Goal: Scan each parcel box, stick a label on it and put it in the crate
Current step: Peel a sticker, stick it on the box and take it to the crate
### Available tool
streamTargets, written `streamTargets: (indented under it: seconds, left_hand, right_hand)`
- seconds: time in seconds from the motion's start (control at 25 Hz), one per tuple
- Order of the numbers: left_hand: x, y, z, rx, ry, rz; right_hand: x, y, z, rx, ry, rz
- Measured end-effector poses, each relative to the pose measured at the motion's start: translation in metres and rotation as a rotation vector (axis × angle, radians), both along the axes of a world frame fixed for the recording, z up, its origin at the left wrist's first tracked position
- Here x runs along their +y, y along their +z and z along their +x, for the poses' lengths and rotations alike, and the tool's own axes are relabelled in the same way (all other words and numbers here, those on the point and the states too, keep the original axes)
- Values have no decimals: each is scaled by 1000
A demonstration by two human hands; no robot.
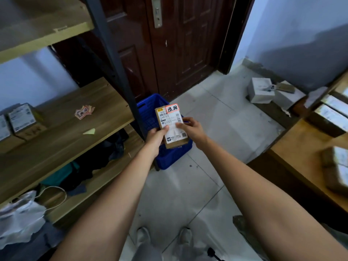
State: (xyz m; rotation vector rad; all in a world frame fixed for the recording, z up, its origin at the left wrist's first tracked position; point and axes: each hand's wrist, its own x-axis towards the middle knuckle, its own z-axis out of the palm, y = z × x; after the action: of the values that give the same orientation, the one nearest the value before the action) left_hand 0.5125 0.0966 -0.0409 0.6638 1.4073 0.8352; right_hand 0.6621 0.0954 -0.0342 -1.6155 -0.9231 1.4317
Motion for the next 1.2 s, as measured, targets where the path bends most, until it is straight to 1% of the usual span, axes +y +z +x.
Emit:
streamTargets:
  seconds: [0.32, 0.56, 0.92, 1.08, 1.2]
  left_hand:
    - [51, -16, 7, 9, -9, -15]
    - [125, -44, 10, 20, -29, -104]
    - [199, -75, 10, 76, -8, -166]
    - [218, -94, 12, 117, 31, -191]
    - [230, -112, 13, 146, 119, -181]
  right_hand:
    - [55, -15, 8, -49, 41, -58]
    - [122, -40, 7, -60, -1, -111]
    - [201, -72, 4, -71, 49, -182]
    - [227, -86, 7, -79, 87, -199]
    - [249, -105, 4, -72, 151, -212]
